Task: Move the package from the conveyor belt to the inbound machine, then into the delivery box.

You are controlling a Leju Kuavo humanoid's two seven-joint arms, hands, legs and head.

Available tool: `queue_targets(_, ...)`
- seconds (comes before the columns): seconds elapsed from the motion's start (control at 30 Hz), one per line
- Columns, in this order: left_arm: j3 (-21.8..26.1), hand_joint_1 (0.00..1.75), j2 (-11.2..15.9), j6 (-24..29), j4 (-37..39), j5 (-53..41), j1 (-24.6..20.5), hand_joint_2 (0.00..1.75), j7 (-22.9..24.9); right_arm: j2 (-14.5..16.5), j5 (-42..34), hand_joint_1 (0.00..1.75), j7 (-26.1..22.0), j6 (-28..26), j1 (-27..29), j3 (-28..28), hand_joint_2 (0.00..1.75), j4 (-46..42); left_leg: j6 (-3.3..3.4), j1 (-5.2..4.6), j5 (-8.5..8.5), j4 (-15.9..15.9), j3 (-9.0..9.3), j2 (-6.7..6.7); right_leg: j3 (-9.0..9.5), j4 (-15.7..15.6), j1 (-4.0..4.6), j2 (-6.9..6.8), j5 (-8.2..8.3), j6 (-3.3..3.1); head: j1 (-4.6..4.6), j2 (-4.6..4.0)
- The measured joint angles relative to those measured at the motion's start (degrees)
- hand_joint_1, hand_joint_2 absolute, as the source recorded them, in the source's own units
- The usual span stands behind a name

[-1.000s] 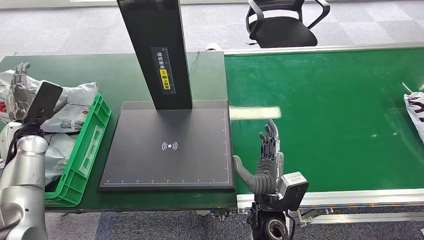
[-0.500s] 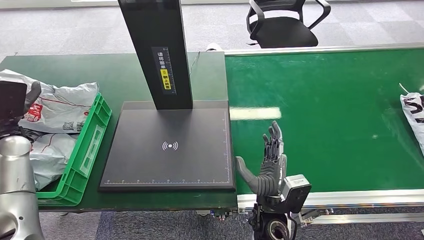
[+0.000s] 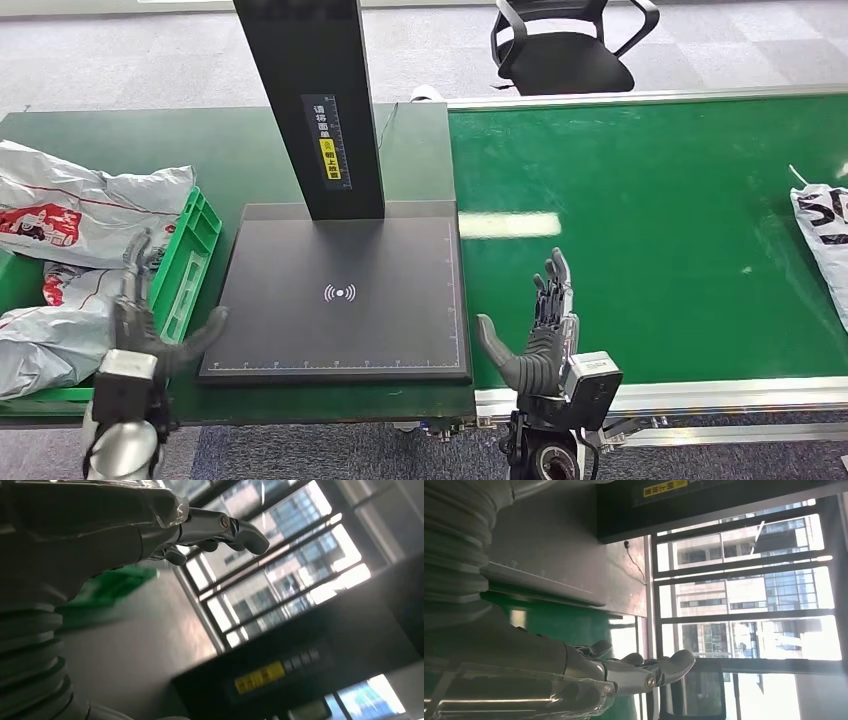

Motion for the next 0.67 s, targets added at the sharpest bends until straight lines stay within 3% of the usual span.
queue_targets(0.07, -4.96, 0.00, -2.13, -3.42, -0.25, 3.90, 3.67, 1.75, -0.49, -0.09, 0.37, 0.00, 0.12, -0.40, 0.99, -0.42, 0.00, 0.23, 0.01, 0.00, -0.02, 0.00, 0.00, -0.13, 0.07, -0.01, 0.00, -0.09, -0.04, 0.04, 0.02, 0.00)
queue_targets(0.2, -11.03, 0.00, -5.31, -7.54, 1.76, 8.62, 6.38, 1.75, -1.21, -0.35, 0.72, 0.00, -0.35, -0.84, 3.05, -1.09, 1.75, 1.05, 0.01, 0.03, -0.01, -0.01, 0.02, -0.17, 0.14, 0.00, 0.02, -0.14, -0.05, 0.04, -0.01, 0.00)
queue_targets(0.5, -16.57, 0.00, -9.79, -7.01, 4.83, 5.19, 9.48, 1.75, -0.38, -1.22, 1.41, 0.00, -0.90, 0.08, 4.59, -2.91, 1.75, 4.97, 0.01, 0.06, -0.01, -0.01, 0.05, -0.20, 0.22, 0.01, 0.04, -0.14, -0.05, 0.05, 0.01, 0.00)
queue_targets(0.67, -17.47, 0.00, -10.66, -6.80, 4.83, 5.07, 10.34, 1.75, -0.27, -1.26, 1.86, 0.00, -1.02, 0.58, 4.04, -3.76, 1.75, 6.09, 0.00, 0.07, -0.01, -0.01, 0.06, -0.21, 0.22, 0.01, 0.06, -0.14, -0.05, 0.04, -0.02, 0.00)
